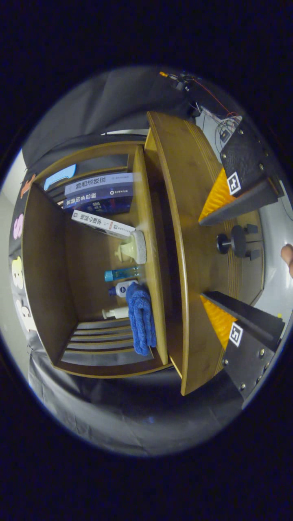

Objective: Pull open the drawer, take out the items inside it, and place them on the countertop above the cabinet.

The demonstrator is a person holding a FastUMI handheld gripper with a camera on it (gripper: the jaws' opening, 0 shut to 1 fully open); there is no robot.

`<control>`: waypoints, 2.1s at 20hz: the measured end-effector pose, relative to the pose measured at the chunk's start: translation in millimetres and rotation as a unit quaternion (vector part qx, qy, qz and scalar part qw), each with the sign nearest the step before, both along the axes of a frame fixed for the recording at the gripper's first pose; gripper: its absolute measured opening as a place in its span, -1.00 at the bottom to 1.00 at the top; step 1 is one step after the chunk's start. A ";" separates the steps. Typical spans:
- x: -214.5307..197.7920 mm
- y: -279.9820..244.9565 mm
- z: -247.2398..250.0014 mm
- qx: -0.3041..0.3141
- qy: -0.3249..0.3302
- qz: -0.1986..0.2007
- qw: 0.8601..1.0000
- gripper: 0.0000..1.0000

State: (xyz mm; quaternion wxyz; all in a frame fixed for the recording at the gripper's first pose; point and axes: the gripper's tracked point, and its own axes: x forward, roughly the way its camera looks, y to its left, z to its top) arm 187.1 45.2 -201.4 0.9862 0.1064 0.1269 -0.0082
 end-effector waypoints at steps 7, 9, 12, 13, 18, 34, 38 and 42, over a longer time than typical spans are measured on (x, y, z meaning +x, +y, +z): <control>25.6 0.8 -0.9 0.006 0.005 0.000 1.000 0.95; 30.1 0.4 -0.8 0.009 0.003 0.001 1.000 0.96; 36.7 0.1 -0.6 0.015 0.002 0.000 1.000 0.95; 38.8 0.3 -0.9 0.014 0.003 0.000 1.000 0.95; 44.8 -0.4 -1.4 0.016 0.002 0.002 1.000 0.95; 74.6 -0.8 -2.5 0.032 0.005 0.003 0.999 0.95; 81.5 -0.2 -6.0 0.036 0.004 0.002 0.999 0.95; 83.7 -1.0 -5.6 0.046 -0.002 -0.001 0.999 0.93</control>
